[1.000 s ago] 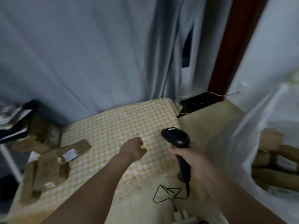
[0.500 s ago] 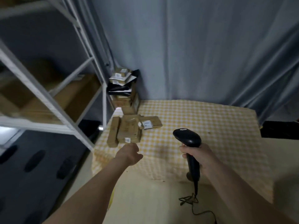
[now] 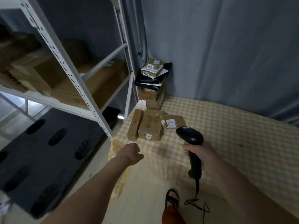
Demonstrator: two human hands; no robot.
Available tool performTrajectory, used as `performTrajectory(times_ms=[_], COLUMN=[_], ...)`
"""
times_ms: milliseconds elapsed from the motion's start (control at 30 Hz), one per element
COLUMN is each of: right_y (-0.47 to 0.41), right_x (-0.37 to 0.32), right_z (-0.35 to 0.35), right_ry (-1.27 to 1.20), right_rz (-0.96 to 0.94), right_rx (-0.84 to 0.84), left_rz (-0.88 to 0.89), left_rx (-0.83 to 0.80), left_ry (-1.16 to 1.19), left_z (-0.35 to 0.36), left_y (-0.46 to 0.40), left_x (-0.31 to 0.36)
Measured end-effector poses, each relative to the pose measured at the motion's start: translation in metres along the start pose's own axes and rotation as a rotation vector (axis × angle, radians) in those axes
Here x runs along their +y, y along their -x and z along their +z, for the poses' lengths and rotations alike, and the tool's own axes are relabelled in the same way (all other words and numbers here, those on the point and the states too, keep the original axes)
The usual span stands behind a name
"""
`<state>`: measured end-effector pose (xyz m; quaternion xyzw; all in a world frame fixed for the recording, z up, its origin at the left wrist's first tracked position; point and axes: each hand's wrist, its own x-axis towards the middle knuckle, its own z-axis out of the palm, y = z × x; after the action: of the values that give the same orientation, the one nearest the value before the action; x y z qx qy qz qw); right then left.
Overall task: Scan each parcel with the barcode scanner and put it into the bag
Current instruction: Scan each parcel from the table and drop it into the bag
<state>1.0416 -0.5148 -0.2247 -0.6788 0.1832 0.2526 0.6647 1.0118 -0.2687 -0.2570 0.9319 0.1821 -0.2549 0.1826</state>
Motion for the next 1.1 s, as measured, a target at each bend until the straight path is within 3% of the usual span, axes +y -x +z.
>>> performTrajectory(times_ms=[333,600,800,1100], right_y=[-0.11,-0.213,-0.271,-0.32], right_x=[-0.046,-0.074,-0.065,-0.012], right_z=[-0.019,-0.034,-0.028,-0.013], right_ry=[-0.059,-0.032,-0.161,-0.384], right_rz=[0.077,0.132,0.21,0.343], right_rx=[0.068,0.078,0.089,0.185], left_rz=[0.049,0.052,0.043,0.169], left_rx=[-0.038,-0.119,-0.116,-0.088], left_ry=[-0.043,-0.081,-0.127,-0.2], left_z=[-0.048,-0.037,-0.011,0.041], left_y=[-0.128,-0.24,-0.297,-0.388], left_x=[0.075,0.125,0.131,0.137])
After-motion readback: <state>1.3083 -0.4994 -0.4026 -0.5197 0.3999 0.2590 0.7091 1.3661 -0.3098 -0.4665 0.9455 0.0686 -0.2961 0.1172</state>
